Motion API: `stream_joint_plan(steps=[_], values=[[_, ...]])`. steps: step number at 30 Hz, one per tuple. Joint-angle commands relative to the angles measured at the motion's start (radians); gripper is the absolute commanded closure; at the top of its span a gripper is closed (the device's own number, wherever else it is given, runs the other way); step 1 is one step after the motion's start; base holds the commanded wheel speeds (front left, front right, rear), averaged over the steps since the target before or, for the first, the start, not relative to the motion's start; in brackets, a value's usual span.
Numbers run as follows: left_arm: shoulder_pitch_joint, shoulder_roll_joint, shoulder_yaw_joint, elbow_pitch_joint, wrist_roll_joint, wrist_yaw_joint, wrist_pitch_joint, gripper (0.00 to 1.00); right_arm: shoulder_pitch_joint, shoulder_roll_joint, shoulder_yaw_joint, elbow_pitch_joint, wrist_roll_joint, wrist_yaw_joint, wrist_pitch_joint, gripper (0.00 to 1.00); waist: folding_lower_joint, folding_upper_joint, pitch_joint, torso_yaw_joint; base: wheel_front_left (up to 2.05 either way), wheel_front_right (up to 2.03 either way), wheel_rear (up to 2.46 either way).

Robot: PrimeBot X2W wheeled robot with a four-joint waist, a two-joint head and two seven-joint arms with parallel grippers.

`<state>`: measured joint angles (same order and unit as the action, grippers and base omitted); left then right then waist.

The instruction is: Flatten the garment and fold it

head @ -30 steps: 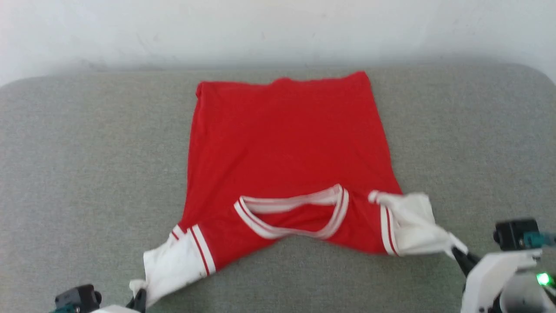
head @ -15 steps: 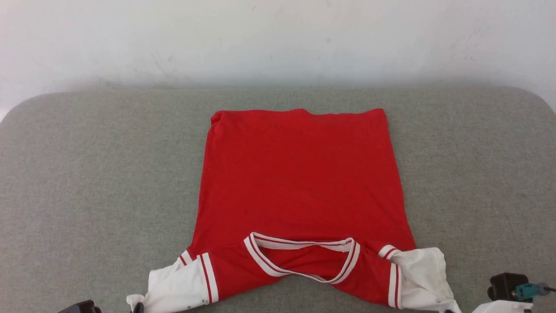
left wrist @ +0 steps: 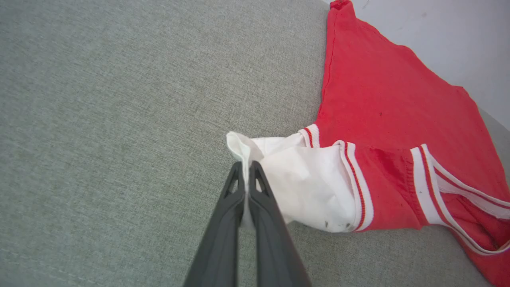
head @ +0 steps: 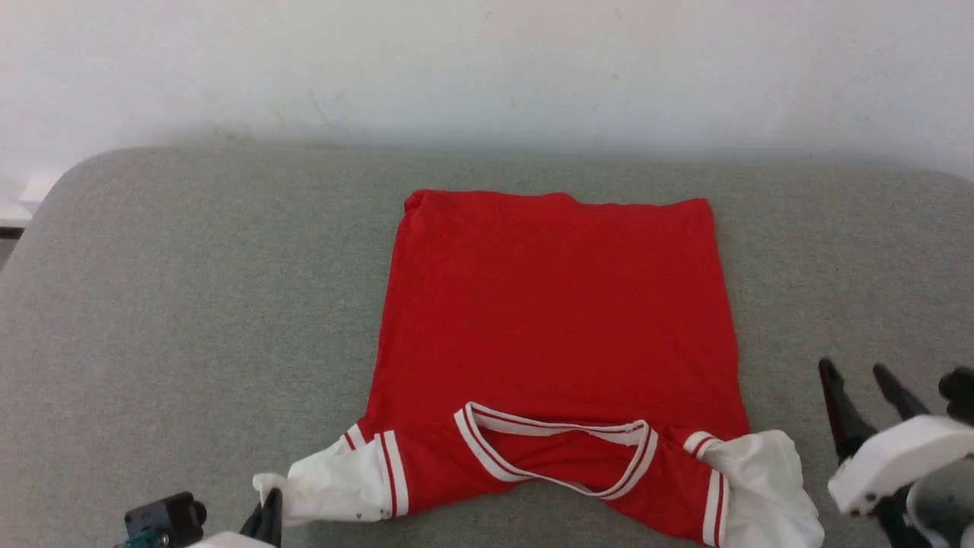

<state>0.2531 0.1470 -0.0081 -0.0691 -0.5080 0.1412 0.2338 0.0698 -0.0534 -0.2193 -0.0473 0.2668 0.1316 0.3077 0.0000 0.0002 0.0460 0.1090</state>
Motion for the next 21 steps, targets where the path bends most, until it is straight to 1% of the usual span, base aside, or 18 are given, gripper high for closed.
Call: stream_joint_plan(steps=[1,5,9,15,18,21], values=[[-0.022,0.0,-0.008,-0.009,0.008,-0.01,-0.005,1.0,-0.056,-0.005,-0.002,0.011,-0.015,-0.001,-0.034,0.0,0.0,-0.0002,0.023,0.028,0.0,0.0,0.0],[-0.056,-0.005,-0.03,-0.026,0.014,-0.02,-0.015,1.0,-0.229,-0.043,0.0,0.101,-0.021,-0.001,-0.133,0.0,0.0,-0.0002,0.07,0.069,0.0,0.0,0.0],[-0.097,-0.02,-0.051,-0.034,0.012,-0.03,-0.031,1.0,-0.411,-0.1,0.014,0.257,-0.029,-0.001,-0.152,0.0,0.0,-0.0002,0.134,0.116,0.0,0.0,0.0],[-0.159,-0.04,-0.08,-0.028,0.009,-0.044,-0.062,1.0,-0.674,-0.182,0.04,0.486,-0.064,-0.001,-0.078,0.0,0.0,-0.0002,0.247,0.178,0.0,0.0,0.0],[-0.187,-0.051,-0.095,-0.022,0.002,-0.052,-0.082,1.0,-0.786,-0.213,0.049,0.576,-0.091,-0.001,-0.014,0.0,0.0,-0.0002,0.306,0.204,0.0,0.0,0.0],[-0.207,-0.06,-0.107,-0.013,-0.005,-0.056,-0.1,1.0,-0.877,-0.229,0.055,0.65,-0.113,-0.001,0.077,0.0,0.0,-0.0002,0.358,0.225,0.0,0.0,0.0]])
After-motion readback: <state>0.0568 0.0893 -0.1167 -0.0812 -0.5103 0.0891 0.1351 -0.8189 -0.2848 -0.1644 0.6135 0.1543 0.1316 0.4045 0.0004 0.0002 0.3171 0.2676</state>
